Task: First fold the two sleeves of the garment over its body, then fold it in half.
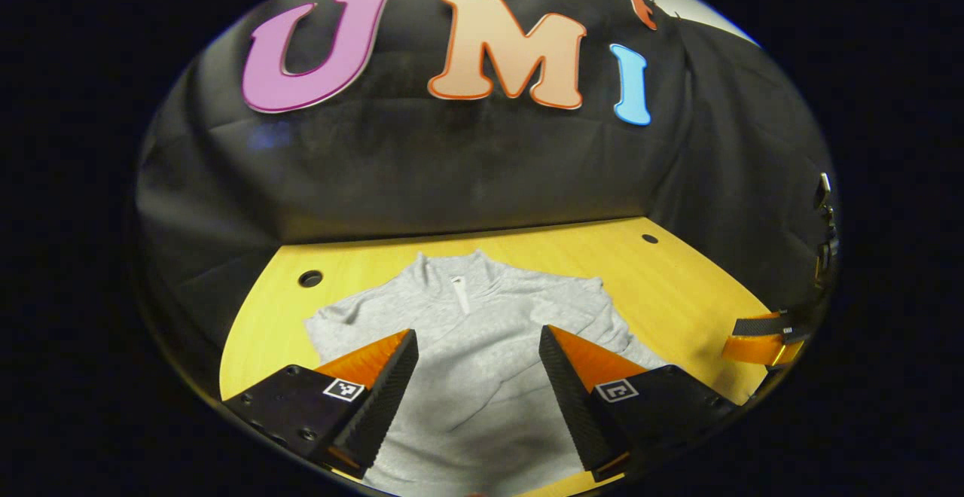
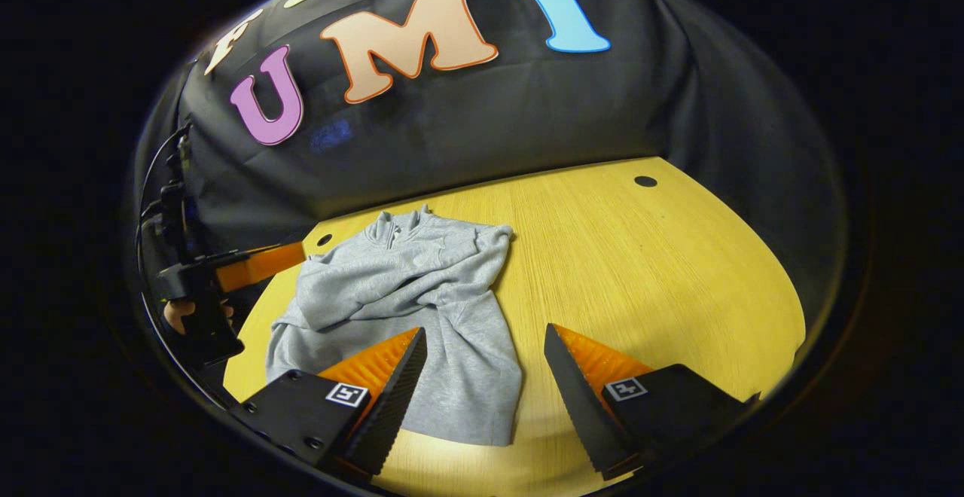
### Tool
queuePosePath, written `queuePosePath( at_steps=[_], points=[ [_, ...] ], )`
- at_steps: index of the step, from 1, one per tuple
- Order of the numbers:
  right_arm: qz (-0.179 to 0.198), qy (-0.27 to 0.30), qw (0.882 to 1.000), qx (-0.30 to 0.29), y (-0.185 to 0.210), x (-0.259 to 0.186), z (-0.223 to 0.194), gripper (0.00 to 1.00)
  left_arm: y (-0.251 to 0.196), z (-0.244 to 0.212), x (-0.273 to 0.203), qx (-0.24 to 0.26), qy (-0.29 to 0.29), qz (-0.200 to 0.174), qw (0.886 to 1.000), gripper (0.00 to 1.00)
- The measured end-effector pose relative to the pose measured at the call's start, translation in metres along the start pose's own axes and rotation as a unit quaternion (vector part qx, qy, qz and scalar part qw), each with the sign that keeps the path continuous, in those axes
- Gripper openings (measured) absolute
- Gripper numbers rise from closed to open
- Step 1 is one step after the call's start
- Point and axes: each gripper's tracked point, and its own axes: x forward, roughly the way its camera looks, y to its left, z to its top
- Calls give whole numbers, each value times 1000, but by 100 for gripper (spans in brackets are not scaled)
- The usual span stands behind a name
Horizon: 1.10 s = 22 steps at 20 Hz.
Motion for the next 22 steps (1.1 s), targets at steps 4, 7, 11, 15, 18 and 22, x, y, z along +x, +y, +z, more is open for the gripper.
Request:
queuePosePath(
  at_steps=[4,7,11,15,18,22],
  points=[
    [-6,4,1000,-18,5,12,-5,94,48,-40,-33,-15,25,47,998,94],
    [-13,12,999,-31,7,18,-15,94,75,-74,-56,-29,51,76,995,95],
    [-32,23,997,-67,0,21,-33,98,93,-116,-83,-46,79,101,991,95],
    [-40,38,994,-90,-3,19,-52,94,95,-153,-96,-57,107,107,987,95],
    [-41,55,993,-95,-2,17,-69,94,97,-173,-101,-72,124,110,983,95],
    [-46,76,991,-96,-6,17,-90,98,99,-196,-102,-85,145,116,979,95]
  ],
)
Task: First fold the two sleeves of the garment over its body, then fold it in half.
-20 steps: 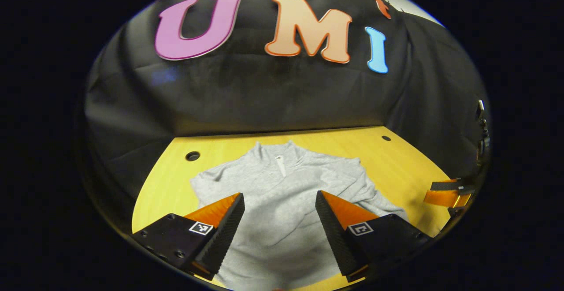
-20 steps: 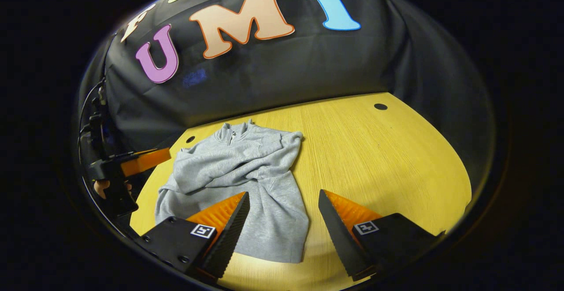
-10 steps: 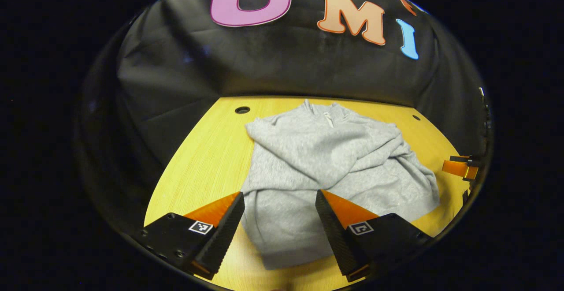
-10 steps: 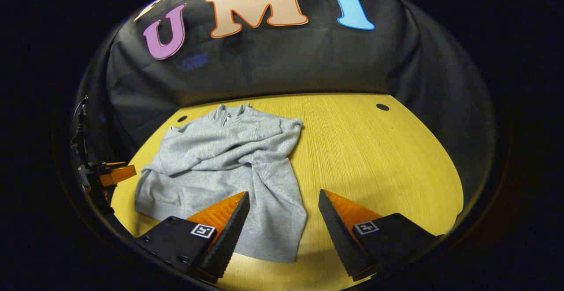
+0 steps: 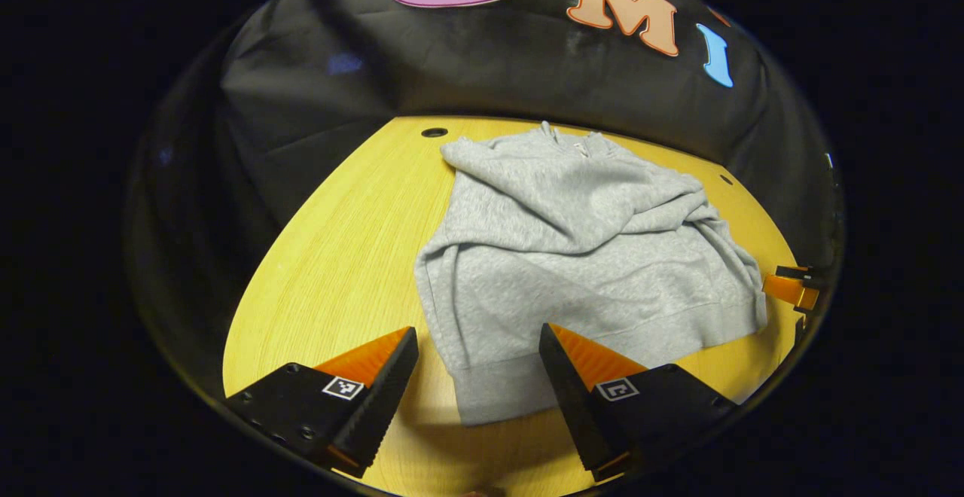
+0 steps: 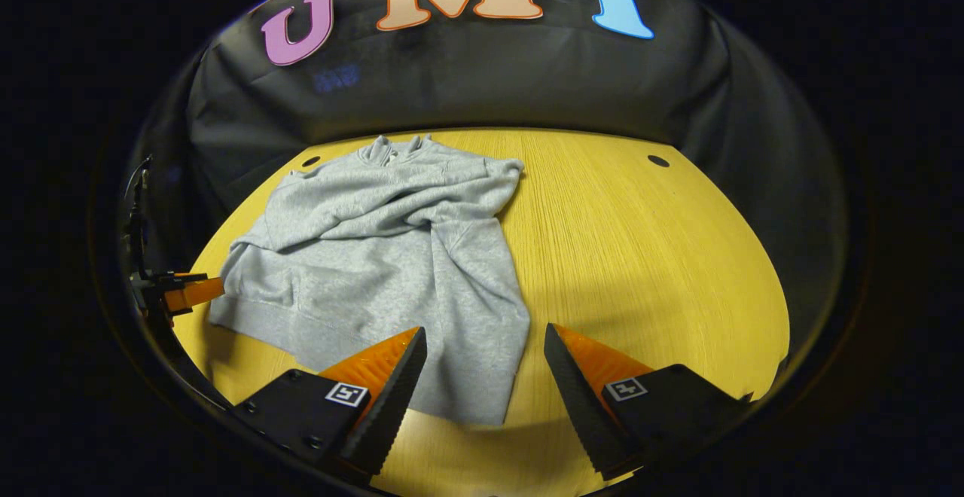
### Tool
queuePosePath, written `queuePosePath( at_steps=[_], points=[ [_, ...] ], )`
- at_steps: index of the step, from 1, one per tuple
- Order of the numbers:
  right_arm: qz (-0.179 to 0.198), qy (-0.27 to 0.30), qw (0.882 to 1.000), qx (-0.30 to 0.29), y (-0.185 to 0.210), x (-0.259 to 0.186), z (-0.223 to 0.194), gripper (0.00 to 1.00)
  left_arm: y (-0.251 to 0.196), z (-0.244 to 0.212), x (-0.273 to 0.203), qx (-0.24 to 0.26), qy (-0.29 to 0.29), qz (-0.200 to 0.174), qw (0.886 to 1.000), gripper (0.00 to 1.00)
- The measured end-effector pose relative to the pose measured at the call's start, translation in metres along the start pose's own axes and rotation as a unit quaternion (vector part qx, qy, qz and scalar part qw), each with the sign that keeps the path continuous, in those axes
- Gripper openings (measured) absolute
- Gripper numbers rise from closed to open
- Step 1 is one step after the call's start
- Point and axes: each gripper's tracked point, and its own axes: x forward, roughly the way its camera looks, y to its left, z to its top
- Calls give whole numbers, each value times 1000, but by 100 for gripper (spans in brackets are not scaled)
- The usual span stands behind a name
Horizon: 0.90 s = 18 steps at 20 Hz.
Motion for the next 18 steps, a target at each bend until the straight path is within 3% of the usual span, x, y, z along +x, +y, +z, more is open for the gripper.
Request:
queuePosePath(
  at_steps=[2,4,5,8,9,10,12,15,17,18],
  points=[
    [-3,9,1000,1,-2,1,-9,94,0,-13,2,-6,14,1,1000,95],
    [-6,18,1000,5,-4,4,-16,98,2,-20,3,-4,19,7,1000,96],
    [-7,24,1000,8,-4,5,-20,94,2,-17,3,-1,13,7,1000,95],
    [-9,44,999,16,-5,11,-33,98,2,-18,5,0,18,11,1000,96],
    [-8,49,999,20,-4,12,-36,94,1,-19,4,0,20,12,1000,95],
    [-8,53,998,20,-4,13,-38,98,2,-18,5,0,19,14,1000,98],
    [-7,51,999,10,-3,13,-37,94,1,-19,3,-8,19,18,1000,93],
    [7,53,999,-6,1,14,-37,96,-5,-19,4,-11,20,15,1000,89],
    [19,62,998,-17,8,15,-38,84,-10,-19,6,-4,25,9,1000,70],
    [23,64,997,-22,10,16,-38,72,-13,-19,6,1,26,0,1000,65]
  ],
)
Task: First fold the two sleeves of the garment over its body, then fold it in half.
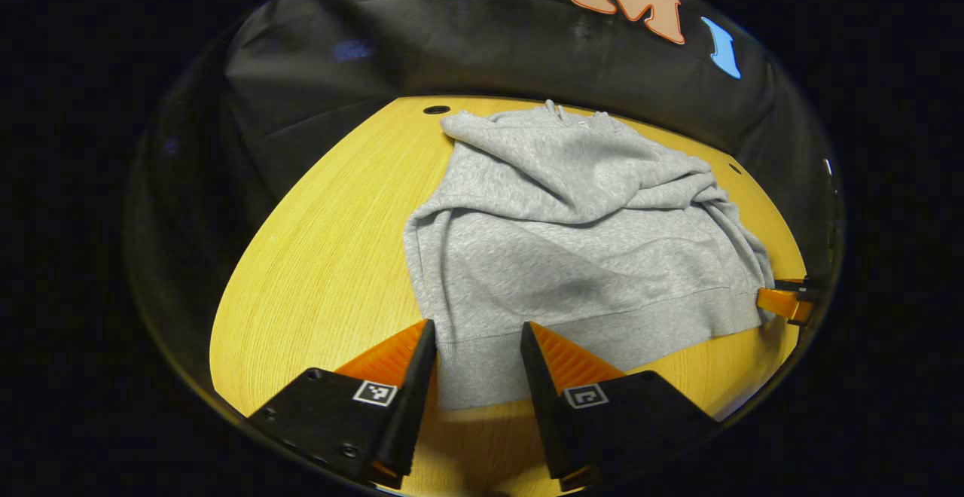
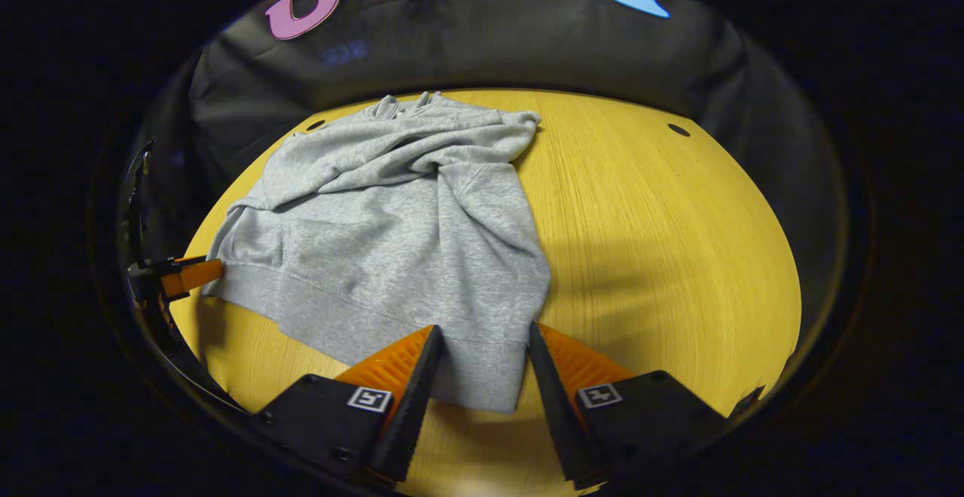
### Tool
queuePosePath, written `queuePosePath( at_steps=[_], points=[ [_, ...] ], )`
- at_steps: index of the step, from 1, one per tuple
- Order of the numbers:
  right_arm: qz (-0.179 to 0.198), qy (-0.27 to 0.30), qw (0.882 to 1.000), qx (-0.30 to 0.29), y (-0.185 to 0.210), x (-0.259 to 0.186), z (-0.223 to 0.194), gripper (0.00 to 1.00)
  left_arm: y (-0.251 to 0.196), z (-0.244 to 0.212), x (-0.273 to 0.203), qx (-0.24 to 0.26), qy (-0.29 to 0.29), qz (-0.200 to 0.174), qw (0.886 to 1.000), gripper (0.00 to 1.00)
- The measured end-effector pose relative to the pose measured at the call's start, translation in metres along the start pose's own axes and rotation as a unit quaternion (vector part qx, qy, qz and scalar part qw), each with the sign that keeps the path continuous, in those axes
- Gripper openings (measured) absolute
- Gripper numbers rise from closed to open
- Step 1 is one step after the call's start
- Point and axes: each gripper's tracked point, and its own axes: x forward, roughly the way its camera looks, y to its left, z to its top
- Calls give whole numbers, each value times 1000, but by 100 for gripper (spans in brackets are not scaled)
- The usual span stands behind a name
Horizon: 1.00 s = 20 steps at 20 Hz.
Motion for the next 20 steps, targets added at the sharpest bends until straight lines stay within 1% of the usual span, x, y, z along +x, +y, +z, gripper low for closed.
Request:
queuePosePath(
  at_steps=[1,2,3,4,5,6,7,8,9,10,15,20],
  points=[
    [8,4,1000,0,5,-1,0,67,-2,1,2,2,1,-5,1000,59],
    [6,4,1000,-5,6,-1,1,58,-5,2,1,2,1,-12,1000,50],
    [14,9,1000,-10,8,-1,0,49,-7,3,2,0,-1,-18,1000,44],
    [27,19,999,-2,18,-5,-1,39,-9,3,2,-7,-4,-21,1000,29],
    [27,16,1000,-1,16,-1,1,30,-10,4,1,-11,-5,-23,1000,20],
    [33,27,999,-6,18,-1,-3,20,-11,4,1,-15,-7,-26,1000,15],
    [33,32,999,-5,18,-2,0,13,-12,5,2,-27,-10,-28,999,10],
    [36,38,999,-6,19,-1,1,13,-12,6,1,-38,-13,-31,999,5],
    [32,34,999,-2,19,4,3,13,-12,7,1,-44,-11,-35,998,1],
    [34,39,999,-10,18,-4,1,4,-12,5,1,-46,-6,-38,998,0],
    [49,51,998,-4,20,-11,5,4,-10,3,-5,-29,14,-42,999,0],
    [69,71,995,5,21,-13,8,4,-8,4,-6,-32,34,-47,998,0]
  ],
)
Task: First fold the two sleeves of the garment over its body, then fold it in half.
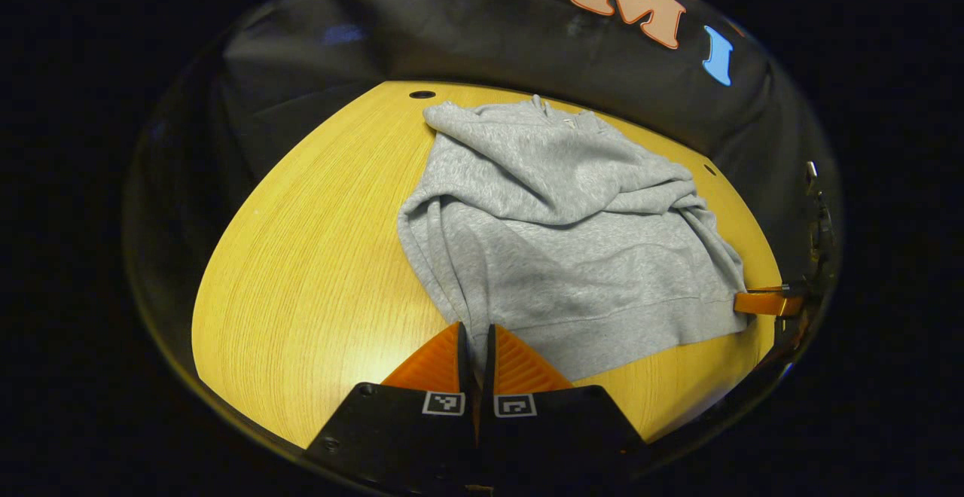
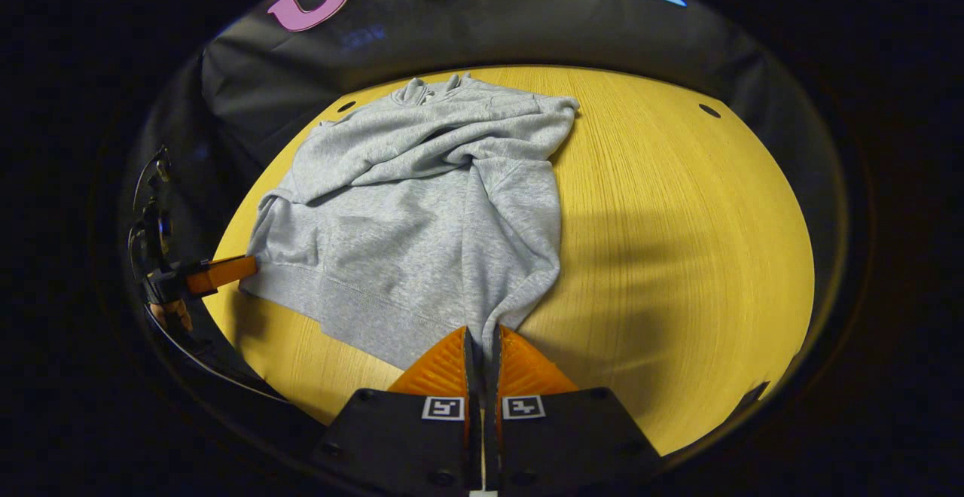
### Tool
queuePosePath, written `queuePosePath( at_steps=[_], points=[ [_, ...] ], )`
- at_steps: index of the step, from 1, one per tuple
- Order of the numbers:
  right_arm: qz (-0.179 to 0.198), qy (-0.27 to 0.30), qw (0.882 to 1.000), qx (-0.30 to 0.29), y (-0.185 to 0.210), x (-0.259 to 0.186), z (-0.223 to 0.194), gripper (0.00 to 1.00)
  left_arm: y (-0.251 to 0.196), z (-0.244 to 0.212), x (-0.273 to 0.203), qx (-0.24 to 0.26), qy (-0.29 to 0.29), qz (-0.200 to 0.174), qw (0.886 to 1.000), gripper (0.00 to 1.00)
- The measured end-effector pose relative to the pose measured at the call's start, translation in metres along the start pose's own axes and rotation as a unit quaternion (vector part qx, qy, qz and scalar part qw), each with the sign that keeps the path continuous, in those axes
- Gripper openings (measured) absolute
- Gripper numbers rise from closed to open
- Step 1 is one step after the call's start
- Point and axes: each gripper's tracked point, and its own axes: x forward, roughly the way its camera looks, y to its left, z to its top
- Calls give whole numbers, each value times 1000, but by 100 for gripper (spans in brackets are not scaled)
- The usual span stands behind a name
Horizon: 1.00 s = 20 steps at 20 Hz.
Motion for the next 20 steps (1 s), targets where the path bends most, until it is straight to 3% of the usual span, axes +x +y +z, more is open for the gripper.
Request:
queuePosePath(
  at_steps=[8,20],
  points=[
    [34,-16,998,46,7,-15,25,4,-10,19,-9,25,-7,-1,1000,0],
    [103,-83,978,159,19,-50,109,4,-16,94,-30,-23,-64,-26,997,0]
  ],
)
